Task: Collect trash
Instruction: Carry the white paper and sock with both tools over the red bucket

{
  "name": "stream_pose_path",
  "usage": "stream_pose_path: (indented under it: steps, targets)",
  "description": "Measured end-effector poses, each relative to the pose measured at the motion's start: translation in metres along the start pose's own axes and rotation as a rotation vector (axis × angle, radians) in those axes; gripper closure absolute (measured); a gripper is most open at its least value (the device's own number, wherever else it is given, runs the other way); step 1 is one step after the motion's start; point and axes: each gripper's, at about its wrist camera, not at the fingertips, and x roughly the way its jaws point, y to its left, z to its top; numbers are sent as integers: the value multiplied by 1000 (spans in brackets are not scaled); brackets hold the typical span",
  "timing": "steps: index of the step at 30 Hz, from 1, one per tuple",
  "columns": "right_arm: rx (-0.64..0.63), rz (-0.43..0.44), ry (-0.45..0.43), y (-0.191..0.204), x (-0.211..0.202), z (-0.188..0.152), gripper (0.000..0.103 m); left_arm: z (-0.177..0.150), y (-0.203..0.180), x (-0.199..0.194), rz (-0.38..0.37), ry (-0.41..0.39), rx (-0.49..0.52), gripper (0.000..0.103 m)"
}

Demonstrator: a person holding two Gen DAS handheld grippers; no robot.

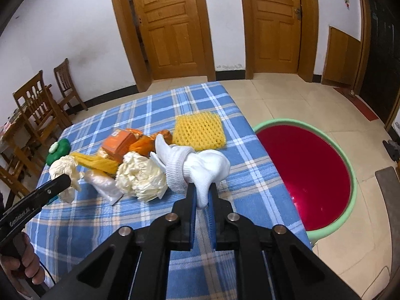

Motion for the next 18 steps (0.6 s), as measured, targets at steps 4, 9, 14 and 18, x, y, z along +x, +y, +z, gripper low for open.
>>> stream_pose_path:
  steps: [4,9,14,18]
  targets:
    - [-3,36,-15,-3,-12,-3,93,1,-10,-11,7,-17,-8,73]
    - [2,65,-43,-13,-28,-5,93,1,-24,-22,21,-26,-8,73]
    - [26,79,-74,-28,-42,-1,93,2,-39,-30,30,-25,-3,73]
    - [45,83,-85,-42,-52,-1,93,5,-49,-34,39,-25,-1,73]
